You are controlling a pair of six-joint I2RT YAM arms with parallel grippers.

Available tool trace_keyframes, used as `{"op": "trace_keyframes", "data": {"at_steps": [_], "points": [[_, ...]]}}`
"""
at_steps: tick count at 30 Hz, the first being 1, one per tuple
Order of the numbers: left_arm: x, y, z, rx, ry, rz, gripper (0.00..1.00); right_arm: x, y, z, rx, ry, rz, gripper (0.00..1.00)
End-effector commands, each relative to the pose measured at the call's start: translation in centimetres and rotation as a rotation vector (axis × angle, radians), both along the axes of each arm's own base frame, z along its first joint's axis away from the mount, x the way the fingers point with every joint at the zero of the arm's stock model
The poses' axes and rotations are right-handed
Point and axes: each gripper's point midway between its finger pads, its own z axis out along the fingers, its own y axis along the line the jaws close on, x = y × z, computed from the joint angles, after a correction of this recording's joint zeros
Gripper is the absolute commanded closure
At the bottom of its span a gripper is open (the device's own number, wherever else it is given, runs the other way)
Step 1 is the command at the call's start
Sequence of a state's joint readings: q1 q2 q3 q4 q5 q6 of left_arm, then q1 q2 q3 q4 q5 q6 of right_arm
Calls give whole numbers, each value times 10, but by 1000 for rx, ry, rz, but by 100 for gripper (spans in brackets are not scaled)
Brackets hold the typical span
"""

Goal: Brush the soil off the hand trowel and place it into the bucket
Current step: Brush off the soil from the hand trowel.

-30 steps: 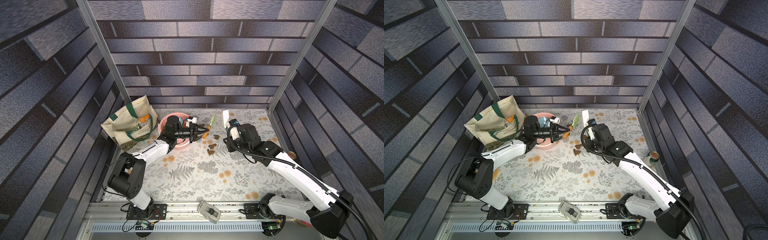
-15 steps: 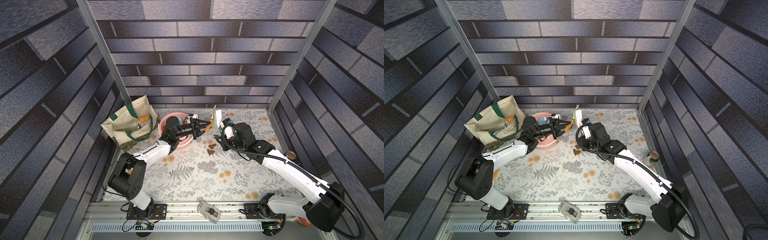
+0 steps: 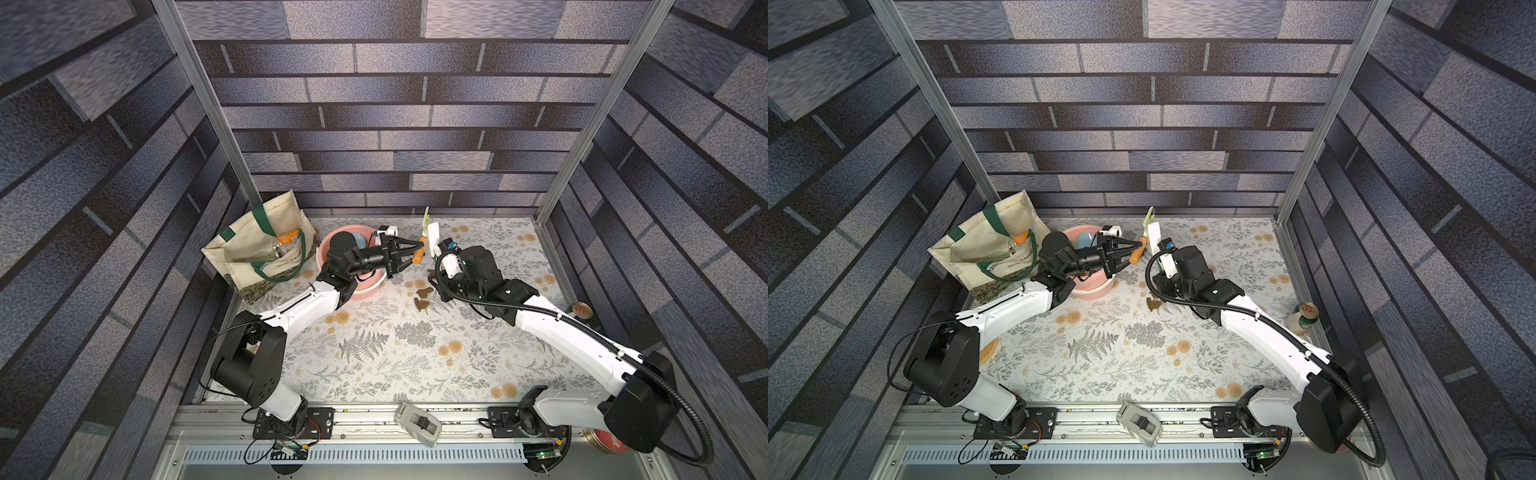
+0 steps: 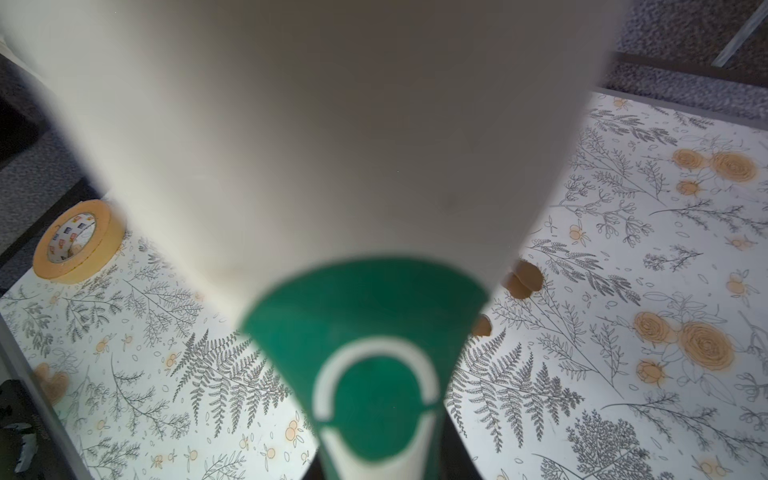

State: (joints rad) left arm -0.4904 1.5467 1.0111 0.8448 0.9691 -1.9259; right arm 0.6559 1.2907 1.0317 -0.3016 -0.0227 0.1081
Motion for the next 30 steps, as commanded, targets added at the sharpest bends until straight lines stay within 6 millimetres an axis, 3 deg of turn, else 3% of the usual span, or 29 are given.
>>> {"op": "trace_keyframes", "data": {"at_steps": [1, 2, 5, 13, 16, 20, 25, 30], "points": [[-49, -5, 39, -8, -170, -160, 84, 10, -2, 1, -41, -32, 6, 100], [-54, -5, 36, 15, -179, -180, 84, 13, -1, 12, -34, -50, 9, 100], [-60, 0, 30, 63, -197, -189, 85, 9, -2, 12, -47, -21, 39, 100], [-46, 24, 16, 79, -174, -122, 88, -13, -14, 8, -85, 51, 71, 100], [-50, 22, 19, 78, -182, -135, 87, -14, -20, 2, -111, 60, 57, 99], [-55, 18, 18, 81, -181, -157, 87, -14, -11, 9, -64, 59, 81, 99], [-61, 13, 20, 74, -183, -177, 87, -3, -12, 31, -41, -28, 50, 98], [-58, 13, 25, 67, -198, -172, 86, 28, -24, 48, -1, -81, -21, 96]]}}
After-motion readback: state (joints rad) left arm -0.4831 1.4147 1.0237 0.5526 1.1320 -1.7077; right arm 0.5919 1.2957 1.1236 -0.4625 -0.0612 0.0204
